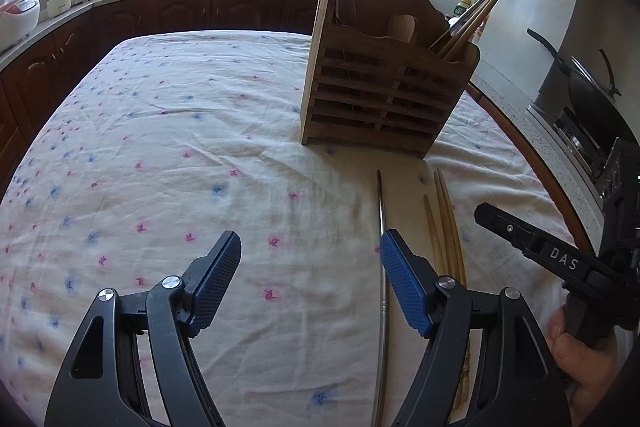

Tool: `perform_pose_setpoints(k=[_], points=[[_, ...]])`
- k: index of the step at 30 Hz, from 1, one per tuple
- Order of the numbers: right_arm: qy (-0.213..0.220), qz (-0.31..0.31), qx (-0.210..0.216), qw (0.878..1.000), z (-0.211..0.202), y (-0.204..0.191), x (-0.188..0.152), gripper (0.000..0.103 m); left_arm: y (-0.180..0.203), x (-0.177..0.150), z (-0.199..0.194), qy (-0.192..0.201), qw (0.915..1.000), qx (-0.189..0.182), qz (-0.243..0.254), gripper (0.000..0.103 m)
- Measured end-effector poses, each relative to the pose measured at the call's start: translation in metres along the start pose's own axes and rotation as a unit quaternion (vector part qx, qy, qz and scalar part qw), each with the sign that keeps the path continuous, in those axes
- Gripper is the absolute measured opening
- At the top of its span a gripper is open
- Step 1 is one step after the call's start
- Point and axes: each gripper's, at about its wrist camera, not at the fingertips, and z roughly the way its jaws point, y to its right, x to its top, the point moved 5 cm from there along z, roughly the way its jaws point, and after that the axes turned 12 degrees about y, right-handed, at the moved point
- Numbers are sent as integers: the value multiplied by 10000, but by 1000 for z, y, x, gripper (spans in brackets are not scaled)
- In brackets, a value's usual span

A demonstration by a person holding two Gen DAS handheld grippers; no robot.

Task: Organize utensils
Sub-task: 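Move both open tools back down to the remaining chopsticks, then grasp a wooden chopstick with the right tool while the left tool grasps a metal chopstick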

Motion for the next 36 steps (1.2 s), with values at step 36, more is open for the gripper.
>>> perform_pose_setpoints(k=[36], points=[[-482, -611, -360, 9963, 51, 10, 11, 18, 65, 2, 88, -817, 9860, -149, 1446, 33]])
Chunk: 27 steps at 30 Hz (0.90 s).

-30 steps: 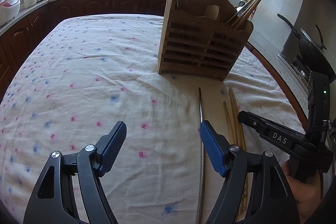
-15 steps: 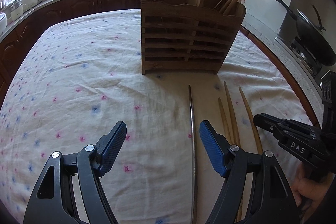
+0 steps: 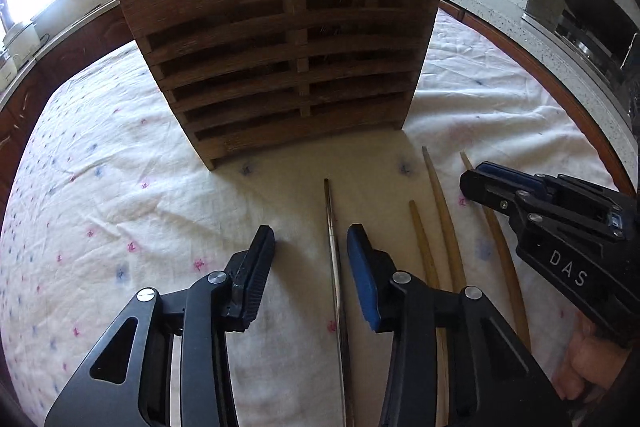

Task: Organize utensils
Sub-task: 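Grasp a wooden chopstick with the right tool while the left tool grasps a metal chopstick, then lift both chopsticks upright and carry them over the wooden holder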

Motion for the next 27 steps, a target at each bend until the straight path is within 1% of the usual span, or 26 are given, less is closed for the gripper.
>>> perform_pose_setpoints(k=[2, 3, 5, 8, 13, 16, 21, 24, 27], points=[[-2, -60, -59, 10000, 0, 0, 0, 13, 2, 2, 1, 9, 10000, -39, 56, 18], [0, -99, -79, 9999, 0, 0, 0, 12, 3, 2, 0, -6, 10000, -67, 73, 6], [-4, -79, -72, 9999, -1, 0, 0, 8, 2, 1, -3, -14, 9999, -95, 41, 6], [-35, 197, 168, 9997, -7, 0, -1, 6, -4, -1, -19, 86, 9991, -296, -281, 5], [300, 286, 431, 9982, -40, -9, 6, 5, -26, -7, -59, 397, 9940, -515, -878, 5], [504, 372, 593, 9963, -60, -14, 10, 5, -36, -8, -85, 613, 9898, -601, -1134, 5], [811, 397, 787, 9928, -94, -23, 14, 5, -55, -1, -127, 1032, 9824, -700, -1390, 5], [993, 391, 916, 9901, -113, -28, 18, 5, -47, 2, -148, 1275, 9786, -750, -1433, 5], [1186, 310, 992, 9875, -132, -37, 24, 5, -49, 4, -170, 1508, 9749, -792, -1438, 5]])
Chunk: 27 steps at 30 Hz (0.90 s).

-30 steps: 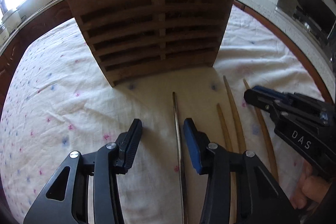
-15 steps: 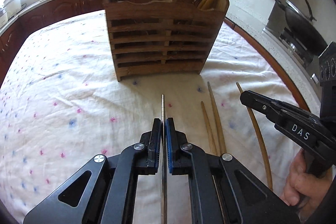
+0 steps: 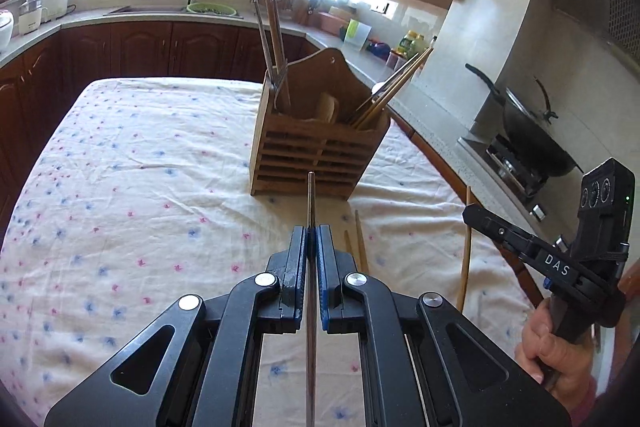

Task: Organize utensils
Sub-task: 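Lift both chopsticks upright and carry them over the wooden holder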

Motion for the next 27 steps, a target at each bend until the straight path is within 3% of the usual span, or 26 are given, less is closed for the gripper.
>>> perform_pose_setpoints(k=[11, 27], points=[[770, -351, 174, 9963, -43, -29, 43, 5, 7, 30, -47, 599, 9981, -143, 11, 4], [1026, -446, 141, 9936, -44, -30, 64, 5, 1, 49, -53, 883, 9961, -10, -20, 4]])
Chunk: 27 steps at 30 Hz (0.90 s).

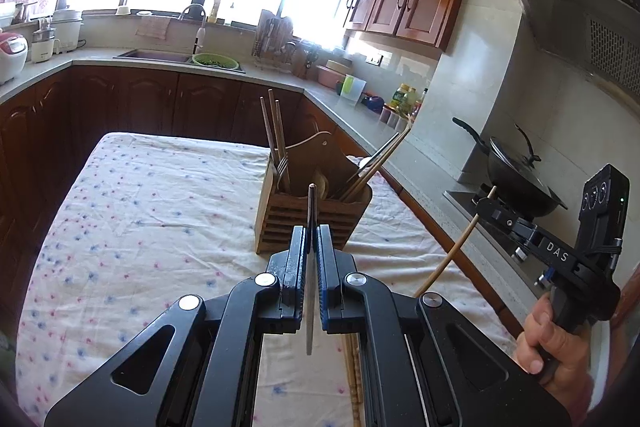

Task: Organize utensils
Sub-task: 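Lift both chopsticks upright and carry them over the wooden holder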

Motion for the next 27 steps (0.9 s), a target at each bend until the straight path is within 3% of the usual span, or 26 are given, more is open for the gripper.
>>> perform_pose_setpoints(k=[9, 14, 22, 27], points=[[144, -32, -19, 9999, 8, 2, 11, 5, 3, 21, 9, 199, 9998, -7, 99, 4], [263, -86, -57, 9996, 17, 4, 26, 5, 7, 49, 22, 477, 9987, -5, 159, 4], [832, -188, -139, 9963, 42, 3, 80, 5, 13, 111, 48, 1156, 9927, 177, 298, 4], [1143, -146, -240, 9930, 66, 7, 111, 5, 11, 129, 76, 1352, 9897, 351, 312, 4]])
